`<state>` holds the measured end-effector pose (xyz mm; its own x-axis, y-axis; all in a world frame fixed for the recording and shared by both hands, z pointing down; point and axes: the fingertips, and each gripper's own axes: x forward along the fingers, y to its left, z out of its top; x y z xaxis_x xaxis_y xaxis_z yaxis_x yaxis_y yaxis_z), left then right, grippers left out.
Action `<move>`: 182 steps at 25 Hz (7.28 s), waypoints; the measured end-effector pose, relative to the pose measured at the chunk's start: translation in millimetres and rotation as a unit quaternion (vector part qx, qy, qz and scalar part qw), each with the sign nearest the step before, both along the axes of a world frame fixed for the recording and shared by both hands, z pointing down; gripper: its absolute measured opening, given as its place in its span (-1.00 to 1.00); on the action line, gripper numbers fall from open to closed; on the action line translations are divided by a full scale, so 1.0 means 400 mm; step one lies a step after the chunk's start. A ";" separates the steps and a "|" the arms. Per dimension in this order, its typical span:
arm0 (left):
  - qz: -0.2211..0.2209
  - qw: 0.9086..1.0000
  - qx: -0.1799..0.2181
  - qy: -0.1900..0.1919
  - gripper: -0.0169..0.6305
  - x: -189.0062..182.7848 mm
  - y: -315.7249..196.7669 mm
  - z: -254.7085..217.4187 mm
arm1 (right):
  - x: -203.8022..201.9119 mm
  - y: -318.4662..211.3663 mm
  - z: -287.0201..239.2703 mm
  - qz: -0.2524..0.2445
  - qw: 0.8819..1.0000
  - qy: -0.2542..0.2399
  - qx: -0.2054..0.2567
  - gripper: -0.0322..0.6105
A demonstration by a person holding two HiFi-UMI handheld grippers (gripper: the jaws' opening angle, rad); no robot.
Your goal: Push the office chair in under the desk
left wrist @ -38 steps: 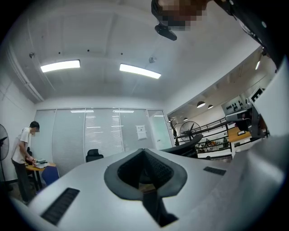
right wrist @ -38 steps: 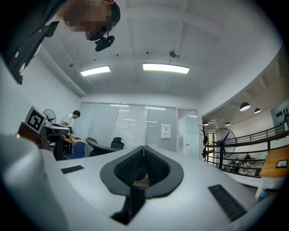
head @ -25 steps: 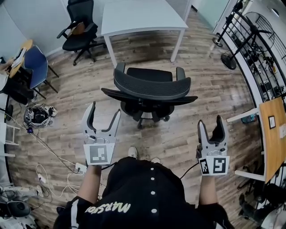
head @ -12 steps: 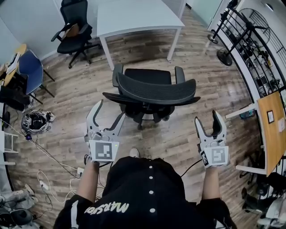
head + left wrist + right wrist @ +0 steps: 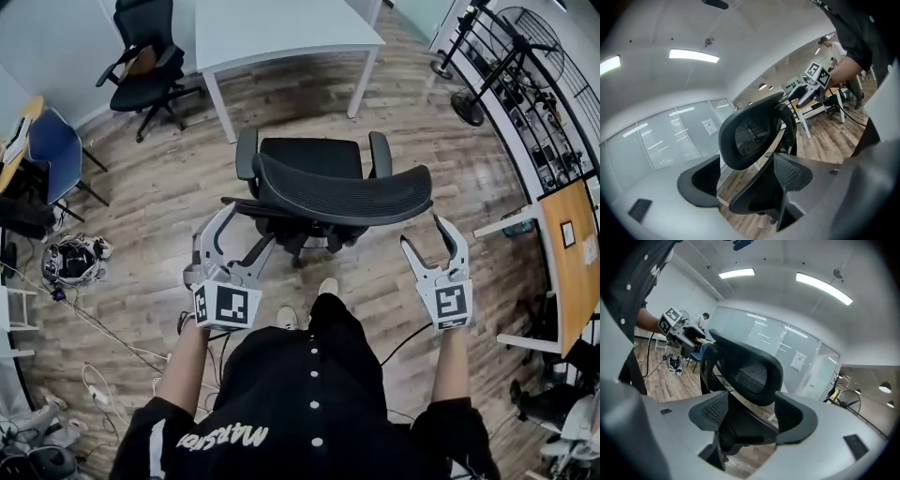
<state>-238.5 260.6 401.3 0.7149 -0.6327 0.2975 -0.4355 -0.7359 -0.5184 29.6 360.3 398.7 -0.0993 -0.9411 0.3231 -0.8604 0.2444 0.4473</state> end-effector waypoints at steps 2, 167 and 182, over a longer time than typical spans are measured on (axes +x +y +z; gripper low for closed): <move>0.010 1.000 -0.003 -0.011 0.17 0.015 -0.006 0.018 | -0.001 -0.013 0.026 -0.009 1.000 0.017 -0.022 0.05; 0.088 0.986 0.022 -0.143 0.00 0.284 -0.908 0.263 | 0.120 -0.987 0.281 -0.159 0.974 0.117 -0.114 -0.01; 0.084 0.986 0.029 -0.142 0.00 0.328 -1.017 0.264 | 0.167 -1.103 0.281 -0.161 0.973 0.119 -0.111 -0.01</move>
